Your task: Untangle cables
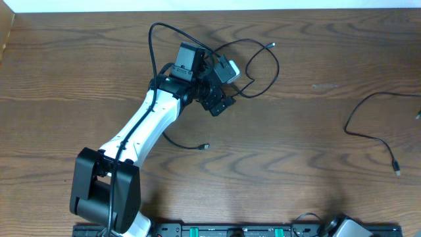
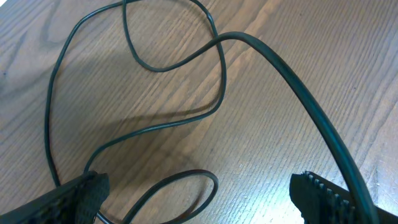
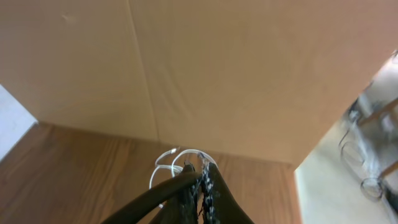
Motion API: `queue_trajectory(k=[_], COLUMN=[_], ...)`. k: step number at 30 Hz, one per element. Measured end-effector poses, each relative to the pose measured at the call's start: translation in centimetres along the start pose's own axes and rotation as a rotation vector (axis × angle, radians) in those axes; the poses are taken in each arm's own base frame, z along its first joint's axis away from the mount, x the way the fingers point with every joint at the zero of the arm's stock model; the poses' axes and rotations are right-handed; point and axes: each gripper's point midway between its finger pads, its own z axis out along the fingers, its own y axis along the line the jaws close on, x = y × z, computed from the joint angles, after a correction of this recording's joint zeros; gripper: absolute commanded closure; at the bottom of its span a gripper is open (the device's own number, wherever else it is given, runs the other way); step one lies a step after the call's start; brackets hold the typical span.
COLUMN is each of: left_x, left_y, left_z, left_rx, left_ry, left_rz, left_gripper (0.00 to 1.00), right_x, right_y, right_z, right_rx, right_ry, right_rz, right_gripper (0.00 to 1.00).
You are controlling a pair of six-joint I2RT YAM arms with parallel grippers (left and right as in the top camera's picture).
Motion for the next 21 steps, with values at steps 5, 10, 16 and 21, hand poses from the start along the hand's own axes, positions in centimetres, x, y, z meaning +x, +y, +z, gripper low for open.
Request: queue_trajectory(k=[5,10,16,21], left_x=[0.0,0.0,0.0,0.0], left_y=[0.0,0.0,0.0,0.0], left_z=[0.0,0.0,0.0,0.0], left_rx=[0.0,0.0,0.0,0.0], left_ry=[0.0,0.0,0.0,0.0], left_rz=[0.0,0.0,0.0,0.0], left_gripper=[0.02,0.02,0.02,0.02], right_x=[2.2,5.3,10.3,13.7], right_y=[0.7,1.3,2.1,3.4], right_z=[5.3,10.0,14.9,16.9], right_rx=[-0.052,-0.085,-0.083,-0.134], right_ry=[0.125,0.257,0.408,0.507], right_rz=[0.017,0.021,-0.035,-0.096], right_gripper=[0.99,0.99,0.99,0.12])
